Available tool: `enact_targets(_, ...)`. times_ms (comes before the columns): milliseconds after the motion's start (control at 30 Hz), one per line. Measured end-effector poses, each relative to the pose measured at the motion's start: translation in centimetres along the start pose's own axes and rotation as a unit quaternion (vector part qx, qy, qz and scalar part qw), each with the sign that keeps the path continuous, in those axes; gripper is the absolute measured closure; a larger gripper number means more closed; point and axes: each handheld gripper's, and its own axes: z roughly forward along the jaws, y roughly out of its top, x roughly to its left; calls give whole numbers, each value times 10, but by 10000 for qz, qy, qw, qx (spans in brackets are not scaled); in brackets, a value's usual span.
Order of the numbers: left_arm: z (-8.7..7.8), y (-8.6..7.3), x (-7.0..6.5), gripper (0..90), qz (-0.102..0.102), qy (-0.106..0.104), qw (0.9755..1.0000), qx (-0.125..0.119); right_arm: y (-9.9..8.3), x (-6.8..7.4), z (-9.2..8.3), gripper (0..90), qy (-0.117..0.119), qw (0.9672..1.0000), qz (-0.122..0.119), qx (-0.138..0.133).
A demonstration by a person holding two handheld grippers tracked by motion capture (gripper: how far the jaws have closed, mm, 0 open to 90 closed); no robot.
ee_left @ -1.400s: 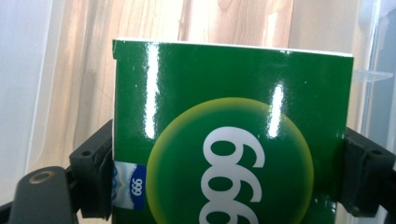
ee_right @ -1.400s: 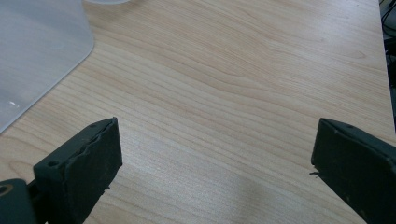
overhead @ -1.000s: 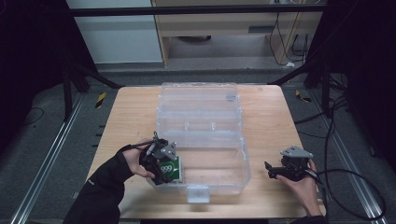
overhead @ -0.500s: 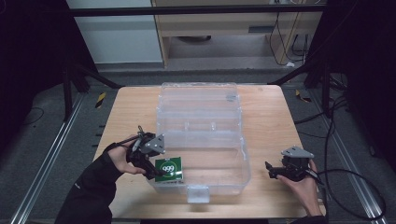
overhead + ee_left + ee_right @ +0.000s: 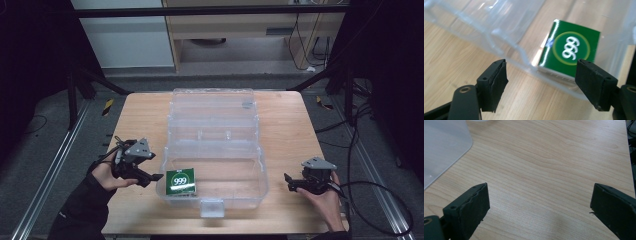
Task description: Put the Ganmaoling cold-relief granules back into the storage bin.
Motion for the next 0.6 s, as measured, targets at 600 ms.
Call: enact_targets(600, 11, -67, 18, 229, -1772, 1316, 9696, -1059, -1, -2, 0, 22, -29, 10000, 72, 20)
